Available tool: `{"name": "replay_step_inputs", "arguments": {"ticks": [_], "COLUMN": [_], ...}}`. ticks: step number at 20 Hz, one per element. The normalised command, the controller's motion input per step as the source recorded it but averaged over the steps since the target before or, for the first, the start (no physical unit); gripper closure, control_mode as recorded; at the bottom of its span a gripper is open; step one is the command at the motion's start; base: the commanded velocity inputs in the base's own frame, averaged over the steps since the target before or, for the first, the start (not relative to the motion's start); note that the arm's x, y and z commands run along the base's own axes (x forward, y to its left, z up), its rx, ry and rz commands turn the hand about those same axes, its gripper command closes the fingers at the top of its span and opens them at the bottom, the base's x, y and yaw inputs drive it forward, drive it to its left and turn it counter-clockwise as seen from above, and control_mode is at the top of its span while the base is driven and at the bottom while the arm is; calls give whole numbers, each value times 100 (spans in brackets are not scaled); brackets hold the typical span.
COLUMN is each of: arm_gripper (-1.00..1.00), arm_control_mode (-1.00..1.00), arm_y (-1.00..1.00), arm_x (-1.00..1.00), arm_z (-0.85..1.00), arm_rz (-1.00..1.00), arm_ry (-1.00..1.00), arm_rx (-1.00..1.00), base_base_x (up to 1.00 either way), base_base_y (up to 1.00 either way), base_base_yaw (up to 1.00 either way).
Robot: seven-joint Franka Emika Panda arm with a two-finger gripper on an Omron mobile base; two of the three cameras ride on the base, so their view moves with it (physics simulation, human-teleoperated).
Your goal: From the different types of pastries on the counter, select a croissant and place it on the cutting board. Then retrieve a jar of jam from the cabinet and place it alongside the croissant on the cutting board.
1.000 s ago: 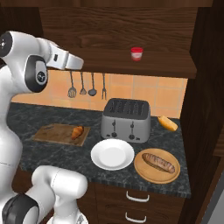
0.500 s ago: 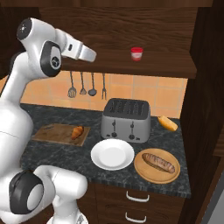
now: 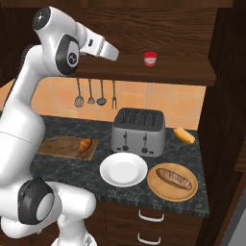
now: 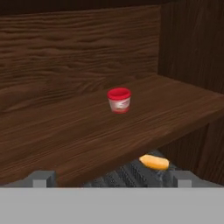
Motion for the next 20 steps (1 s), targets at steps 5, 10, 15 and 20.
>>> {"name": "replay_step_inputs", "arguments": {"ticks": [5,10,15,20], "arm_gripper": [-100,-100,-100,-100], "arm_control_mode": [-100,-100,-100,-100], "arm_y": [-25,-24,-23,-20], "arm_x": [10,21,32,8], "arm_z": [0,-3,-16,-3], "arm_rz": [0,0,0,0], "arm_ry": [-9,-1,0,0], "arm_rx": [-9,-5,0,0], "base_base_x": [0,0,0,0], "base_base_y": [0,0,0,0], "base_base_yaw": [0,0,0,0]}}
